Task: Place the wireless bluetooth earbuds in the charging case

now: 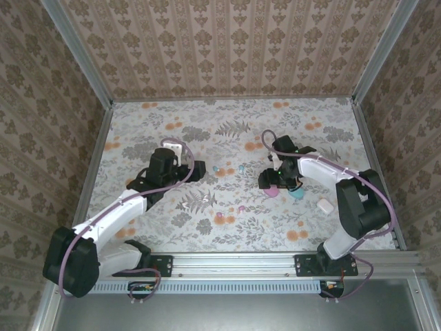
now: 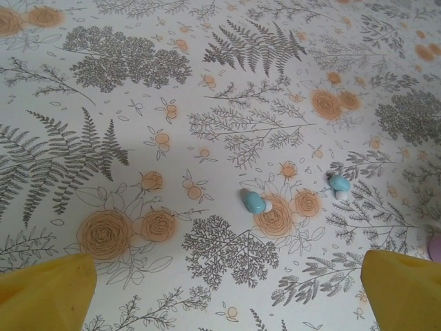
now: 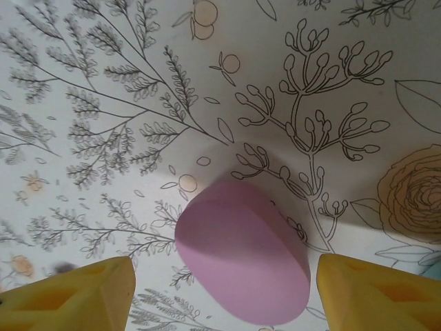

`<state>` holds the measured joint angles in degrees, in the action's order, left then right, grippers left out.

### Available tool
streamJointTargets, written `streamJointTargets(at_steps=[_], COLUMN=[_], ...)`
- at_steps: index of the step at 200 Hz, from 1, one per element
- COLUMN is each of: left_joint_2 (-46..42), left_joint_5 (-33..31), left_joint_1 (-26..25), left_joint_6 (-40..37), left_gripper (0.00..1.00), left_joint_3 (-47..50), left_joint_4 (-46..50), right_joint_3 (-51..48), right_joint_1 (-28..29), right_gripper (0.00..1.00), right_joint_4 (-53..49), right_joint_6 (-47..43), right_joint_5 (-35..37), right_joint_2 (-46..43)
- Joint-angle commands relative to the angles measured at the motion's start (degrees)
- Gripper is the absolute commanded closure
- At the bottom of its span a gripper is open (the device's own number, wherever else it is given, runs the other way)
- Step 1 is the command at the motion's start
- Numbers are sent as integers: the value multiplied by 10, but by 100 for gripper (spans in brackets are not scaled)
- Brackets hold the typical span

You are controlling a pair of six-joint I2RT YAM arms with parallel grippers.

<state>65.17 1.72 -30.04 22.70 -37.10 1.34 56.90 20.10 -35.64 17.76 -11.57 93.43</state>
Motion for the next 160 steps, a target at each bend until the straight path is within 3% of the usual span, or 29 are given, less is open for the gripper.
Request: streamJointTargets(at_steps=[1, 55, 107, 160], left_joint_2=[5, 27, 36, 40], left_joint_5=[-7, 3, 1, 1], left_joint_1=[-4, -4, -4, -4], left_joint_6=[-11, -12, -5, -6], left_gripper=[0, 0, 0, 0], left_joint_3=[-22, -36, -43, -48], left_joint_4=[13, 16, 16, 19], right_joint_3=[13, 14, 27, 45], right_joint_1=[10, 39, 73, 88], right_gripper=[29, 32, 39, 46], right_joint_4=[-12, -8, -36, -55], right_joint_6=[-26, -54, -63, -82], right_joint_5=[42, 41, 112, 123], right_joint_2=[8, 16, 29, 59])
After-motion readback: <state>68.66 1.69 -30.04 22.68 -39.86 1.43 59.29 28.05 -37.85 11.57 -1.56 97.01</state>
